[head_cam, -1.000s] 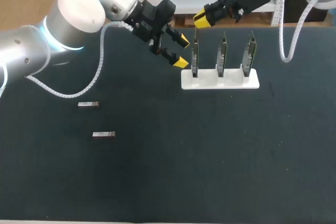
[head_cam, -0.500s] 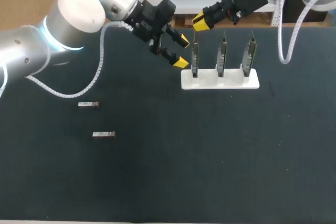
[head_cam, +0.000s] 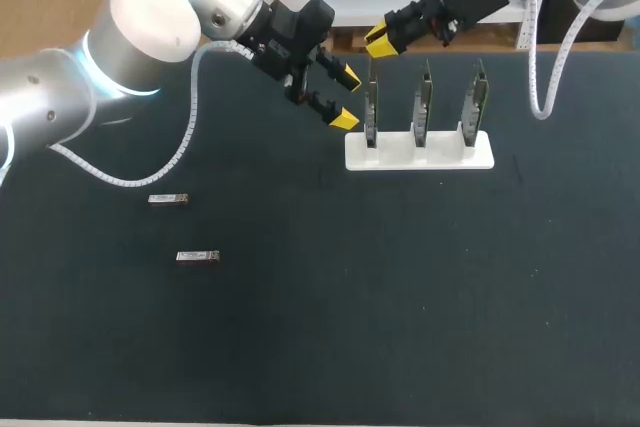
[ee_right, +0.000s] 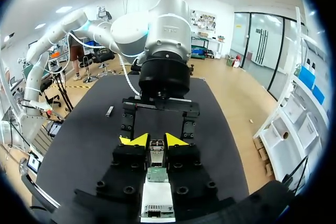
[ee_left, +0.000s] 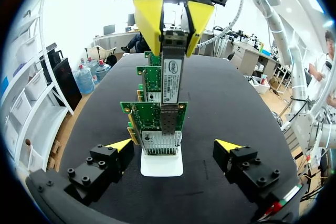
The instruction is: Pick up the optical module with the left hand, and insert it into the network port with the right hand.
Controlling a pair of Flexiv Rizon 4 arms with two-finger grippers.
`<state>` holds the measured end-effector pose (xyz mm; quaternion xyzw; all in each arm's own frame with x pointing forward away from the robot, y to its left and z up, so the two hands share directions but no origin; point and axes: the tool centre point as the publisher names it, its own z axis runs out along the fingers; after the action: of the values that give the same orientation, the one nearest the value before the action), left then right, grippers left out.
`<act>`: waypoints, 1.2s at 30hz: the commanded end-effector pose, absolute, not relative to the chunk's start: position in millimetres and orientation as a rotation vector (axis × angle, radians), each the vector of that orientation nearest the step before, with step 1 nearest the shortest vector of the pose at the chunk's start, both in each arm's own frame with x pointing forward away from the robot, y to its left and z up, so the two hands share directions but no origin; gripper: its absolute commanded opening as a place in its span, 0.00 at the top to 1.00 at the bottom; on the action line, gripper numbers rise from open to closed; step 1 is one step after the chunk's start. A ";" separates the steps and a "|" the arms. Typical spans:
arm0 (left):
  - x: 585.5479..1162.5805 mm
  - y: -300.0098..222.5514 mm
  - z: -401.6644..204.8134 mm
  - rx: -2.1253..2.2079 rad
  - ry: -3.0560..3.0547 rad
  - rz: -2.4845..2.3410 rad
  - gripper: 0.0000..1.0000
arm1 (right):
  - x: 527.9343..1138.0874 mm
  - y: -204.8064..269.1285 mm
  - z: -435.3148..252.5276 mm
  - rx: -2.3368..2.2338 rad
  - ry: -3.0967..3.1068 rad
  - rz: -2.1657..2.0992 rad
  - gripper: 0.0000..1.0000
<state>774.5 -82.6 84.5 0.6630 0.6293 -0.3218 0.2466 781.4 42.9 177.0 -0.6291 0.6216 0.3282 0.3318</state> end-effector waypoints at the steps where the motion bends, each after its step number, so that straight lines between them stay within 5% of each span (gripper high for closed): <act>1: 776.3 -83.4 85.2 1.813 1.722 -0.879 0.00 | 777.7 41.5 179.8 -1.645 1.615 0.849 1.00; 36: 776.3 -83.4 85.2 1.813 1.722 -0.879 0.00 | 783.1 41.4 173.1 -1.648 1.621 0.829 1.00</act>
<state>774.5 -82.6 84.5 0.6631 0.6292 -0.3219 0.2466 782.7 40.7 174.0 -0.6314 0.6218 0.3180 0.3369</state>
